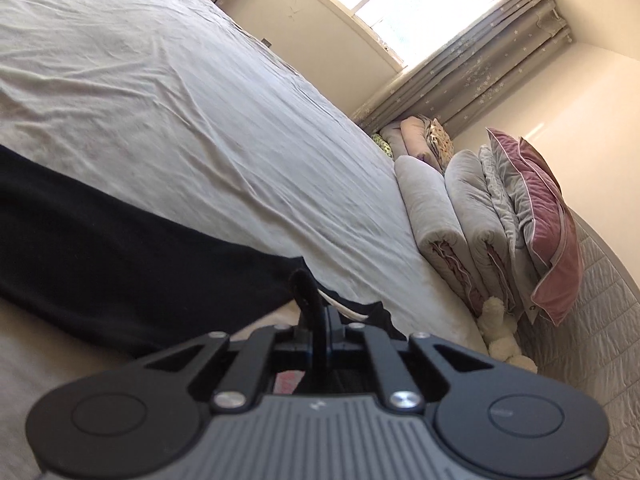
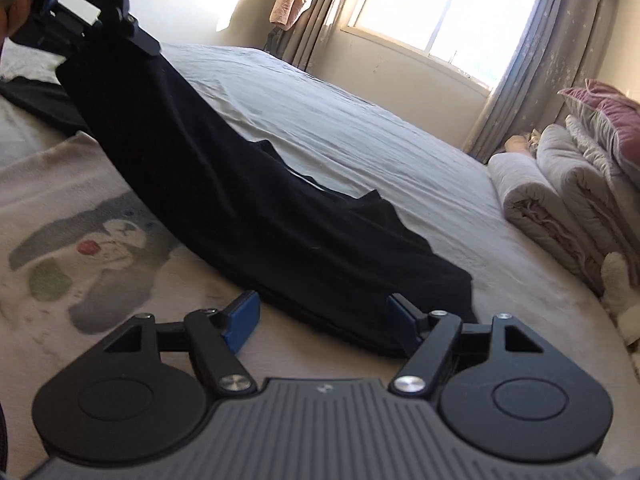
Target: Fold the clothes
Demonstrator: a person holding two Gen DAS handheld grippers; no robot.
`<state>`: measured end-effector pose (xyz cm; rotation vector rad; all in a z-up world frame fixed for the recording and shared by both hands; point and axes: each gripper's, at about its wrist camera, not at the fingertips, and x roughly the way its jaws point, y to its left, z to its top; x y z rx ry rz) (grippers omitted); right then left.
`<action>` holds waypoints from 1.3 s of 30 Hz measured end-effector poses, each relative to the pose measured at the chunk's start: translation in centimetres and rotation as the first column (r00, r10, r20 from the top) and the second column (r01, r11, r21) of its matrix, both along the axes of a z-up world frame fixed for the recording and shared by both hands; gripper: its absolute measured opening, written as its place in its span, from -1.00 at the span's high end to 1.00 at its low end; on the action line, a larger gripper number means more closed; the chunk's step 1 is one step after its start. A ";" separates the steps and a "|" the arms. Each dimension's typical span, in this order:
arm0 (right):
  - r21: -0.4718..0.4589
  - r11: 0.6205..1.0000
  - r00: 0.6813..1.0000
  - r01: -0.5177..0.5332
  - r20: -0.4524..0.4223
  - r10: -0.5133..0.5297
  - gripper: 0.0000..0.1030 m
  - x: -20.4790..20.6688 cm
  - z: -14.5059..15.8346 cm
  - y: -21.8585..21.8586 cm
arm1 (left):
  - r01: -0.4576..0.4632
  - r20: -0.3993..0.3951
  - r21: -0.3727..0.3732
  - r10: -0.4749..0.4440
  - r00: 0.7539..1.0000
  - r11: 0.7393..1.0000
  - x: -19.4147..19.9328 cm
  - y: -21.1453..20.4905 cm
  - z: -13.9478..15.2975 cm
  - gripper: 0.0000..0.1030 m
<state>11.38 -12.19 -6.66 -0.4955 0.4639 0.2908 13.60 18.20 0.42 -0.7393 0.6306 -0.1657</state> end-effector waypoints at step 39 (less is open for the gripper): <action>-0.320 0.938 0.991 0.134 0.069 -0.118 0.55 1.7 -2.1 -6.0 | -0.109 -0.058 0.184 0.121 0.991 0.977 2.4 3.3 -5.2 0.91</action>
